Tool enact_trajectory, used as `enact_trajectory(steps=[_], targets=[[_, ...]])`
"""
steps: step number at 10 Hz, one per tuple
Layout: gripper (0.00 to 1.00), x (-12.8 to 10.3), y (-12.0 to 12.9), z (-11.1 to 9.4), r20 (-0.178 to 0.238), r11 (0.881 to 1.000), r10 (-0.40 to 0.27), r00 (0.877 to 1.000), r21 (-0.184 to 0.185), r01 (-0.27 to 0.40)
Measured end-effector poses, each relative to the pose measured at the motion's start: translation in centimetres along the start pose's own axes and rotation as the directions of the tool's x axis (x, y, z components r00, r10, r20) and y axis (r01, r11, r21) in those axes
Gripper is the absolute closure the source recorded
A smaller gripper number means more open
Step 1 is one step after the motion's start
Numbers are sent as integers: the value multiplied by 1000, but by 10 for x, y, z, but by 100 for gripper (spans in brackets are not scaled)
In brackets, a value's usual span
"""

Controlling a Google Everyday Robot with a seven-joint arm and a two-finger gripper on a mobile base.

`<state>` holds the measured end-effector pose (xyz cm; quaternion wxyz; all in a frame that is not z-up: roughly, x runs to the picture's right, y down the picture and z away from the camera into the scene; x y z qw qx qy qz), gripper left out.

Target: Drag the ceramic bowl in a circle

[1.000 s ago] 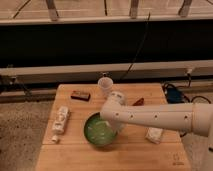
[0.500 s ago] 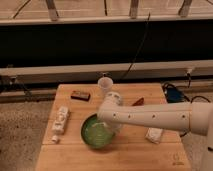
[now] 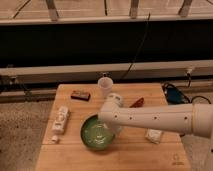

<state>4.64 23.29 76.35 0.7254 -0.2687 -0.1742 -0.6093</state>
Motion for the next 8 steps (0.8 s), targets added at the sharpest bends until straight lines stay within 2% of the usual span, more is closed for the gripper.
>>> enact_trajectory(steps=[8], targets=[[100,0,-9,3,24,1000,-15,1000,19,14]])
